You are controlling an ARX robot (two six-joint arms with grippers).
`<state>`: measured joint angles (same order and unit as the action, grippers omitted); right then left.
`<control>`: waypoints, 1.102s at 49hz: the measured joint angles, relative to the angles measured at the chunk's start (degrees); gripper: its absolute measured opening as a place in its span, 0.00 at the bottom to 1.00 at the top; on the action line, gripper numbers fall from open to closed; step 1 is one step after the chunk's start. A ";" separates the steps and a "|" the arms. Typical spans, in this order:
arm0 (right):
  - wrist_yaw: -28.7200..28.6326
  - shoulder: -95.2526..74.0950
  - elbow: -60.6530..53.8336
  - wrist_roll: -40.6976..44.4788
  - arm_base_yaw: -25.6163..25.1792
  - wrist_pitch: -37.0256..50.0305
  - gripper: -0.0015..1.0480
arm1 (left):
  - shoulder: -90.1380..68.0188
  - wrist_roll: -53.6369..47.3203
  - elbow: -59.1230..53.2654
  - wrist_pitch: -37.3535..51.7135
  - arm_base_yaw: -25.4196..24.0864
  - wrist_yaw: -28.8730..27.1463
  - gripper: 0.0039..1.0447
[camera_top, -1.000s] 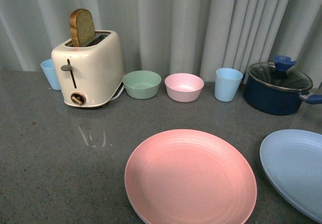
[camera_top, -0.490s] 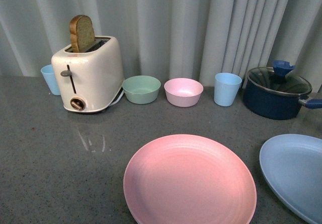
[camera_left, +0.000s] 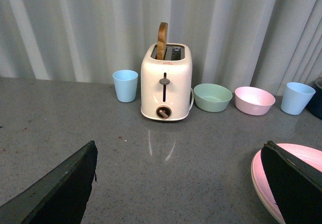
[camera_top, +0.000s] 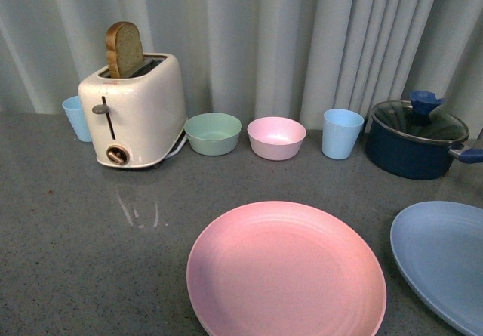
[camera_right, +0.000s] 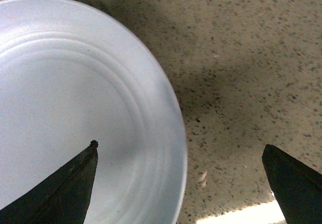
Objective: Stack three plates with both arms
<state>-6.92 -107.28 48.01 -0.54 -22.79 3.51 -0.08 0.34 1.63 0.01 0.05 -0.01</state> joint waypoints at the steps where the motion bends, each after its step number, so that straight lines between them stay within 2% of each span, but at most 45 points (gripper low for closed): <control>1: 0.13 -0.42 0.48 0.33 0.31 -0.24 0.93 | 0.00 0.00 0.00 0.00 0.00 0.00 0.93; 14: 2.84 -6.54 6.29 3.26 3.06 -1.86 0.93 | 0.00 0.00 0.00 0.00 0.00 0.00 0.93; 26: 5.35 -11.91 9.25 6.29 3.61 -2.38 0.93 | 0.00 0.00 0.00 0.02 0.00 0.00 0.93; 32: 3.96 -13.20 10.54 6.29 3.15 -2.38 0.92 | 0.00 0.00 0.00 0.02 0.00 0.00 0.93; 40: 0.79 -13.90 10.82 5.20 2.54 -2.67 0.63 | 0.00 0.00 0.00 0.00 0.00 0.00 0.93; 54: -1.20 -13.86 10.54 3.69 1.03 -2.16 0.27 | 0.00 -0.02 0.00 0.02 0.00 0.00 0.93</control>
<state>-8.12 -121.14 58.54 3.16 -21.76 1.34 -0.08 0.32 1.63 0.03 0.05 -0.01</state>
